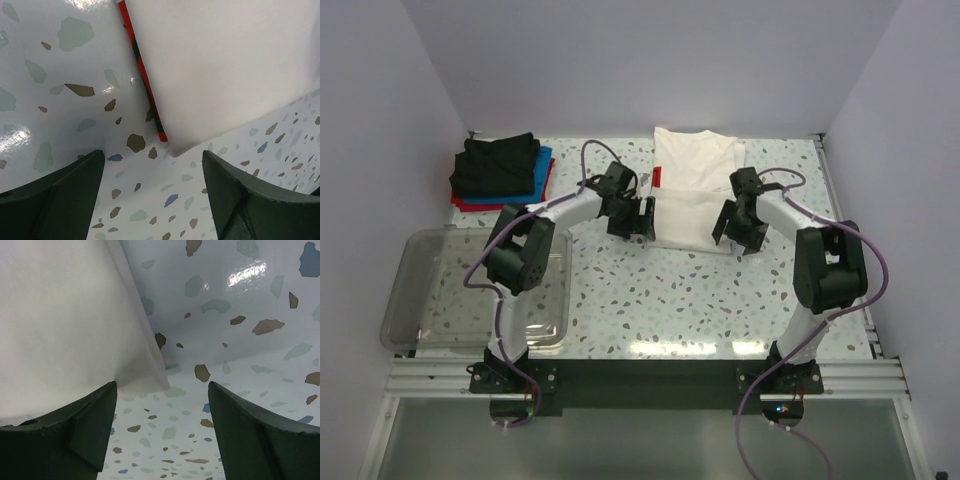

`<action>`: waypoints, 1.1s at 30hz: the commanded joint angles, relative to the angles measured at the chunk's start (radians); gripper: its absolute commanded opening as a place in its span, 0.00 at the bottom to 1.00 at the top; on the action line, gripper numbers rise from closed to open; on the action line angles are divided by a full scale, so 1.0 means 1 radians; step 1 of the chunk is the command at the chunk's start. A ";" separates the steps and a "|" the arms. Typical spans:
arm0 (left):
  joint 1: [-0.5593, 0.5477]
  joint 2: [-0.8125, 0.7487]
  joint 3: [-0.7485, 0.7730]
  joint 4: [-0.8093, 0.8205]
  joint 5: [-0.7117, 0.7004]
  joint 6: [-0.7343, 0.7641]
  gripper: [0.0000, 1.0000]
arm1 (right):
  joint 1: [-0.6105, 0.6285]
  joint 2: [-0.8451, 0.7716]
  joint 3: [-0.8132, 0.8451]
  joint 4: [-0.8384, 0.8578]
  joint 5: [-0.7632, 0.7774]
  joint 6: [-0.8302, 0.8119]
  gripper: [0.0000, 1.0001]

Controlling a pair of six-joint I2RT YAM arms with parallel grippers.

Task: Fold and stack the t-shirts
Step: Fold the tshirt

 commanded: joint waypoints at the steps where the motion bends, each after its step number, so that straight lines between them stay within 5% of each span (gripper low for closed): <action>1: -0.005 -0.036 -0.012 0.054 0.026 -0.025 0.83 | -0.001 -0.019 -0.021 0.024 -0.007 0.016 0.76; 21: -0.065 0.005 0.003 -0.026 -0.081 -0.024 0.62 | -0.001 0.023 -0.061 0.056 -0.011 0.015 0.60; 33: -0.067 0.025 0.022 -0.009 -0.094 -0.010 0.41 | -0.001 0.051 -0.052 0.079 -0.013 -0.001 0.37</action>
